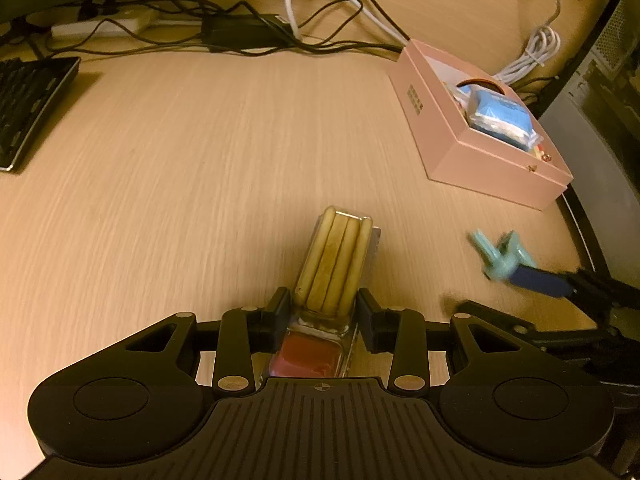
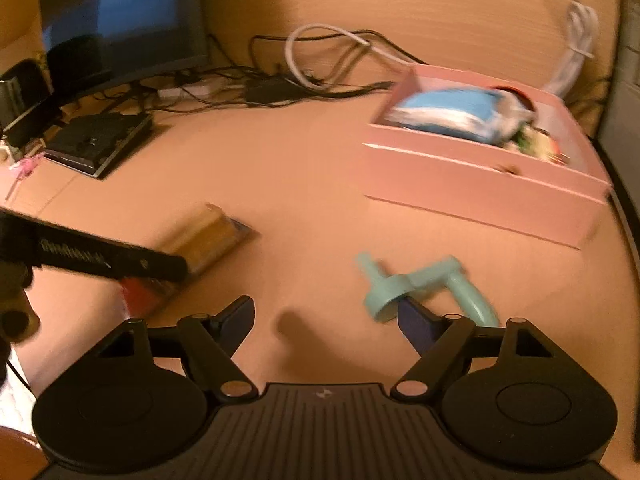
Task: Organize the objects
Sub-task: 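Grasp the teal crank toy with the right tool while the left tool holds the wafer pack, then carry the wafer pack and teal crank toy toward the pink box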
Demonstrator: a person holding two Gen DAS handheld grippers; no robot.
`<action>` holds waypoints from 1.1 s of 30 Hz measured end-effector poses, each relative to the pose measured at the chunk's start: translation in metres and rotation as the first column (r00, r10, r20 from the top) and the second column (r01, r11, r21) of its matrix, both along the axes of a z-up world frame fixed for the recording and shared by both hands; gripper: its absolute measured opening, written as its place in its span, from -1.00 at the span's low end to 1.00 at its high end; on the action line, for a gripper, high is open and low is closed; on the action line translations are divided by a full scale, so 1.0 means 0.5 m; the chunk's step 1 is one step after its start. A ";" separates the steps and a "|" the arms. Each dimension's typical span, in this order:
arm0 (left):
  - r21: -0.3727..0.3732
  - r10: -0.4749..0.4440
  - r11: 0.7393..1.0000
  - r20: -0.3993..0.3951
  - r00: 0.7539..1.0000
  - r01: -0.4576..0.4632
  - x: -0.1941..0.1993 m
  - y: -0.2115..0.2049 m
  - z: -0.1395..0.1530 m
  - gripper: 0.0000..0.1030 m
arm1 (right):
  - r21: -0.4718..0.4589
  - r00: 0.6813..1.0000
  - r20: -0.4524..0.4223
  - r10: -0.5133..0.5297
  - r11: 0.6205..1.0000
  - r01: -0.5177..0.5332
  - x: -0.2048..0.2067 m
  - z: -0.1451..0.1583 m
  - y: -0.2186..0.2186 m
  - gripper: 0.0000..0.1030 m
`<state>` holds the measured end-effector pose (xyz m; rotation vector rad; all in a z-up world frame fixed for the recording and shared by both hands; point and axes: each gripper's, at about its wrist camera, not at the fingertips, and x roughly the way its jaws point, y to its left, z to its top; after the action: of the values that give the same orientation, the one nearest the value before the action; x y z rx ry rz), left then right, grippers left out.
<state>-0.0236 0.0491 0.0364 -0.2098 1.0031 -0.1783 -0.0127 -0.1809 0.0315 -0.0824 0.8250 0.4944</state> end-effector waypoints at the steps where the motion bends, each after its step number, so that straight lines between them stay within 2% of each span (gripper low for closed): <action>1: 0.001 0.000 1.000 0.000 1.000 0.000 0.000 -0.001 0.000 -0.23 | 0.003 1.000 0.008 0.008 1.000 -0.008 0.002 0.003 0.009 0.56; 5: -0.001 0.005 1.000 0.002 1.000 -0.005 0.000 -0.001 -0.001 -0.23 | -0.030 0.994 0.101 0.033 0.999 -0.031 -0.012 0.031 0.021 0.56; 7: -0.003 0.006 1.000 0.002 1.000 -0.006 0.002 0.000 -0.001 -0.23 | -0.088 0.987 0.154 0.050 0.995 -0.036 -0.017 0.039 0.010 0.58; 9: -0.006 0.010 1.000 -0.001 1.000 -0.010 0.003 0.000 -0.001 -0.23 | -0.143 0.985 0.170 0.035 0.990 -0.010 -0.012 0.038 -0.007 0.63; 11: -0.001 0.012 1.000 -0.003 1.000 -0.012 0.005 -0.002 0.000 -0.23 | -0.155 0.988 0.153 -0.002 0.988 0.026 -0.002 0.037 -0.034 0.64; 16: 0.034 -0.009 0.999 0.017 1.000 0.009 0.001 -0.024 -0.001 -0.23 | -0.108 0.989 0.111 -0.093 0.989 0.105 0.000 0.022 -0.081 0.73; 22: 0.022 -0.030 0.999 0.022 0.999 0.029 -0.010 -0.031 -0.001 -0.22 | -0.137 0.993 0.111 -0.045 0.989 0.060 0.016 -0.010 -0.061 0.73; 29: -0.005 -0.014 1.000 0.020 1.000 0.014 -0.015 -0.015 -0.002 -0.22 | -0.105 0.994 0.059 -0.090 0.990 0.096 0.058 -0.037 -0.038 0.72; 31: -0.004 -0.010 1.000 0.019 1.000 0.010 -0.016 -0.014 -0.002 -0.22 | -0.100 0.993 0.069 -0.095 0.990 0.102 0.062 -0.039 -0.035 0.68; 33: -0.001 -0.009 1.000 0.019 1.000 0.009 -0.017 -0.014 -0.002 -0.22 | -0.091 0.993 0.073 -0.089 0.991 0.095 0.060 -0.037 -0.033 0.41</action>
<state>-0.0321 0.0422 0.0354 -0.2043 0.9854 -0.1890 0.0174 -0.1973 0.0131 -0.1468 0.7807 0.3636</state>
